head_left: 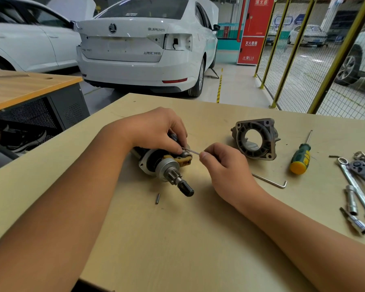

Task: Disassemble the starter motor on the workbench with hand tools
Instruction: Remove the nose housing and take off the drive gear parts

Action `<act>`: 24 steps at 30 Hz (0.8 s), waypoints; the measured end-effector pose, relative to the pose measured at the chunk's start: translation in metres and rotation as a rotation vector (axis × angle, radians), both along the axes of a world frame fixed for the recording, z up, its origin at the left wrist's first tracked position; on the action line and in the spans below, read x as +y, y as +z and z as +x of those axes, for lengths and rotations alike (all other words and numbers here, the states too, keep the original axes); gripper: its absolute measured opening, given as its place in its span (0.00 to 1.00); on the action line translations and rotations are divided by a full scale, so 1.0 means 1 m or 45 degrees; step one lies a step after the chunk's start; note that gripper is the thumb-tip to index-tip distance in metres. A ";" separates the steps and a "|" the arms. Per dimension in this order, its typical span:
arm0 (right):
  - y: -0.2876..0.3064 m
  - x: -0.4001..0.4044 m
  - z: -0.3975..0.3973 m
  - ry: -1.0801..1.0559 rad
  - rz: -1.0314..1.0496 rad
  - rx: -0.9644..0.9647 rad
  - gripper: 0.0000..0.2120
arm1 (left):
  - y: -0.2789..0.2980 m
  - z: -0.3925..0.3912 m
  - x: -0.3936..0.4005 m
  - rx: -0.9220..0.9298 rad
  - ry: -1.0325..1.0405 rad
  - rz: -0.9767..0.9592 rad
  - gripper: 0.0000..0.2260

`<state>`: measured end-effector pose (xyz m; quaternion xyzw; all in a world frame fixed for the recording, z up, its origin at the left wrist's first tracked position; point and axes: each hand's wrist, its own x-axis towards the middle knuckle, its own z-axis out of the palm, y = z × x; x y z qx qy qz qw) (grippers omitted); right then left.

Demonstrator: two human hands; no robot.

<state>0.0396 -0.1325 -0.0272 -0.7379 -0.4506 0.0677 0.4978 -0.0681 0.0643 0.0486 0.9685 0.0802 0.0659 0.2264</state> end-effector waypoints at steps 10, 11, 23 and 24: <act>0.003 0.001 -0.001 -0.058 -0.065 -0.033 0.11 | 0.005 0.003 -0.013 0.043 0.048 0.310 0.07; 0.004 0.001 -0.001 -0.056 -0.078 -0.032 0.11 | 0.004 0.004 -0.015 0.051 0.055 0.342 0.08; 0.006 0.001 -0.003 -0.020 -0.159 -0.015 0.11 | 0.000 0.007 -0.013 0.090 0.032 0.351 0.04; 0.006 0.001 -0.004 -0.019 -0.161 -0.013 0.10 | -0.001 0.008 -0.013 0.093 0.029 0.347 0.04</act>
